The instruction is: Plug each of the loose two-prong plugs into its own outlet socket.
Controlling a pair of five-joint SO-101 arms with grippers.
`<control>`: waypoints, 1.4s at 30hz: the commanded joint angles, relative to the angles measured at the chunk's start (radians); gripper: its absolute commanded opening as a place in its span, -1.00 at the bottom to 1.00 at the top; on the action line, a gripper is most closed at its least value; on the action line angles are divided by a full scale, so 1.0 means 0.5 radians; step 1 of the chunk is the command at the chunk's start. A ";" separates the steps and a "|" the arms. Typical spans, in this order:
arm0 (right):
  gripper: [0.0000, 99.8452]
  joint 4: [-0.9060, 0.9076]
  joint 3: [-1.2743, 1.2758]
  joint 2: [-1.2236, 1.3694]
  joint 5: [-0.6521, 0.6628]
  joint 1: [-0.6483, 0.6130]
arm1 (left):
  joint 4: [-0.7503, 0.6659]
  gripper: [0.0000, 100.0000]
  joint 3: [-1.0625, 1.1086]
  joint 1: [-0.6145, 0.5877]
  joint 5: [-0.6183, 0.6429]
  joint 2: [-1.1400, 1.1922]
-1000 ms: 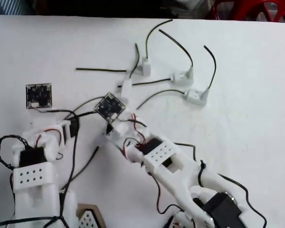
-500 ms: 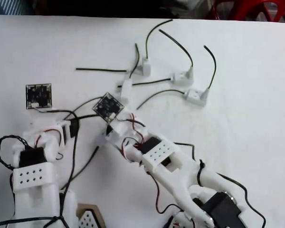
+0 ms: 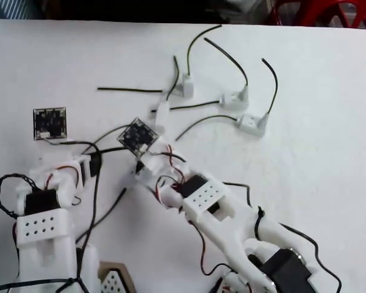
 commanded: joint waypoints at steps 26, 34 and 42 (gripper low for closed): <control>-0.97 0.164 -0.282 0.140 0.000 -0.014 | -0.046 -0.37 -0.012 -0.014 0.000 -0.041; -0.97 0.296 -0.282 0.133 0.006 -0.008 | -0.046 -0.37 -0.012 -0.014 0.000 -0.041; -0.97 0.462 -0.463 0.262 0.003 -0.008 | -0.046 -0.37 -0.012 -0.014 0.000 -0.041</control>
